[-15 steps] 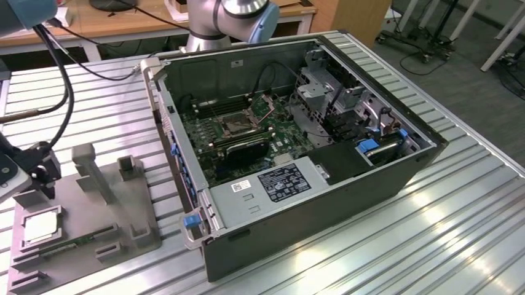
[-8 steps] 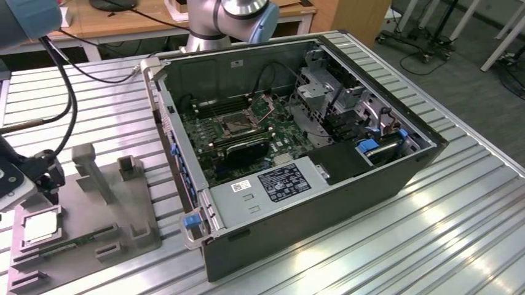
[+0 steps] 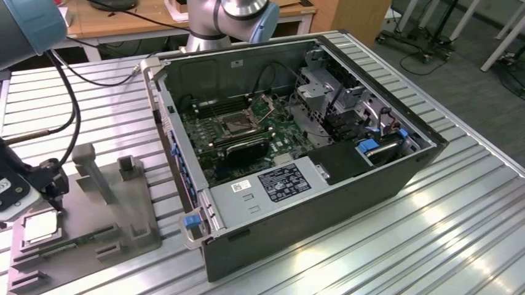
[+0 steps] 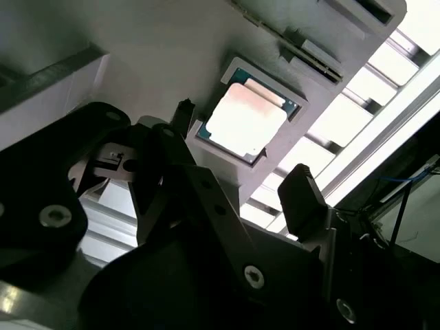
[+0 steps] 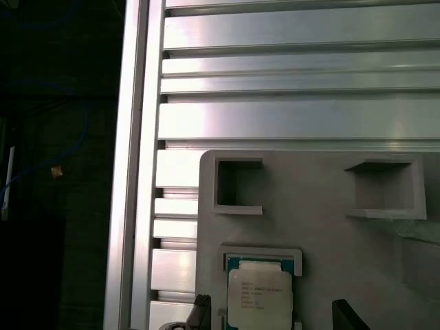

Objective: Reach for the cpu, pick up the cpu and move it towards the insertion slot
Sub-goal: 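Pick up the cpu and move it towards the insertion slot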

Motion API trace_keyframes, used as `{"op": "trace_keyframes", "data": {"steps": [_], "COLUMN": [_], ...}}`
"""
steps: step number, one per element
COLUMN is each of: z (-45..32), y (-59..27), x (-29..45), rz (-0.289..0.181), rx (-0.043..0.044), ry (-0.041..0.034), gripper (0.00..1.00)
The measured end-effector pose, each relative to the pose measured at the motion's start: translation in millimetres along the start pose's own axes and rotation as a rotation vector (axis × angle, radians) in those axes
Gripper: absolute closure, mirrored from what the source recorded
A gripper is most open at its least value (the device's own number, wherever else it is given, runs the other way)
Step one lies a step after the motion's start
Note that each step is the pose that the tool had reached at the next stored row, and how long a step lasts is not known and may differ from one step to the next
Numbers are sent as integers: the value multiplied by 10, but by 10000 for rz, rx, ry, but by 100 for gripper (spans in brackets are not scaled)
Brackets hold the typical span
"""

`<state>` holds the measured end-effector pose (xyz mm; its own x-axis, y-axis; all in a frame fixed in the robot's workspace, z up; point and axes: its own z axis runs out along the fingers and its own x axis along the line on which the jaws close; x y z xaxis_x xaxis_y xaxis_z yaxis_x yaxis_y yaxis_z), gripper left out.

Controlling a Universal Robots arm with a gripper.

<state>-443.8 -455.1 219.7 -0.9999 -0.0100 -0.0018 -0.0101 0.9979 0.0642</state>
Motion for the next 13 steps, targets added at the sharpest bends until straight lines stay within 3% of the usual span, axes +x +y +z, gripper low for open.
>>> {"op": "trace_keyframes", "data": {"steps": [13], "z": [212], "y": [-39], "x": [7], "rz": [100], "rx": [0], "ry": [-7], "gripper": [23]}}
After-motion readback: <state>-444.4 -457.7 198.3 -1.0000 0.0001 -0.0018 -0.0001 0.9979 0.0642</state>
